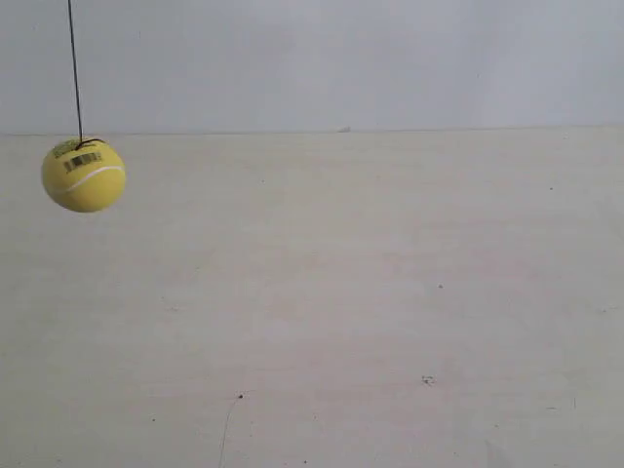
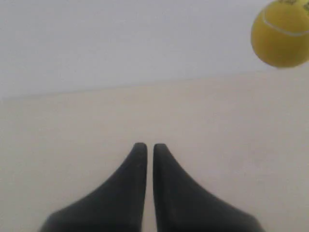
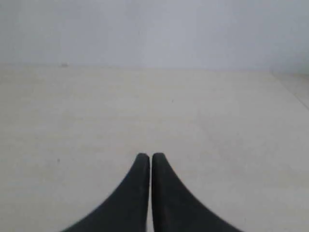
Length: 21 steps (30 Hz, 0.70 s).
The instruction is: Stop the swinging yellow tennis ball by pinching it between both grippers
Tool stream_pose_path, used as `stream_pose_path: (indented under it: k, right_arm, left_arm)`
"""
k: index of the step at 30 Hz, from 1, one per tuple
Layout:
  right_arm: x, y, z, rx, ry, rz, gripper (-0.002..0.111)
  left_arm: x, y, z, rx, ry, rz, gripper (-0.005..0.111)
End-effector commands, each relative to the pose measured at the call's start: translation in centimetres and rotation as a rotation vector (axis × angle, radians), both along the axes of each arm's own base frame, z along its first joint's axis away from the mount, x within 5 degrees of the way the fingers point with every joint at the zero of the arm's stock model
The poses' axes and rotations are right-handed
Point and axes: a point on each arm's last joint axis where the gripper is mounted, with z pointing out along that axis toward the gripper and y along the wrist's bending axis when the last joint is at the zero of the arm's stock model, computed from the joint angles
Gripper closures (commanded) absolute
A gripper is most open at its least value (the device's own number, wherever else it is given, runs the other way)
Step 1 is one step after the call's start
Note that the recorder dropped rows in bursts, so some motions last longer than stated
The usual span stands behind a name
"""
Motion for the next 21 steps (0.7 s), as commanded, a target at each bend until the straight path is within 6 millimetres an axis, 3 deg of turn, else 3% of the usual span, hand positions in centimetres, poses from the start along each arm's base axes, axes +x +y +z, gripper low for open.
stream_pose_path:
  k: [1, 3, 6, 8, 12, 21]
  right_arm:
    - [0.1, 0.1, 2.1, 0.0, -0.236, 0.013, 0.108]
    - [0.0, 0.2, 3.1, 0.01, -0.339, 0.019, 0.108]
    - [-0.3, 0.2, 4.2, 0.02, -0.469, 0.027, 0.108]
    - [-0.5, 0.3, 4.9, 0.13, -0.544, 0.043, 0.108]
    - [-0.8, 0.3, 5.4, 0.376, -0.593, 0.082, 0.108]
    - [-1.1, 0.4, 8.8, 0.427, -0.548, 0.091, 0.108]
  left_arm:
    - [0.0, 0.0, 1.7, -0.162, -0.201, 0.005, 0.102]
    - [-0.1, 0.1, 2.6, -0.183, -0.294, 0.005, 0.102]
    - [-0.3, 0.2, 3.8, -0.463, -0.433, -0.019, 0.102]
    - [-0.4, 0.2, 3.9, -0.628, -0.446, -0.041, 0.102]
    - [-0.6, -0.2, 5.0, -0.624, -0.46, -0.092, 0.102]
    - [0.7, -1.9, 9.7, -0.538, -0.392, -0.274, 0.102]
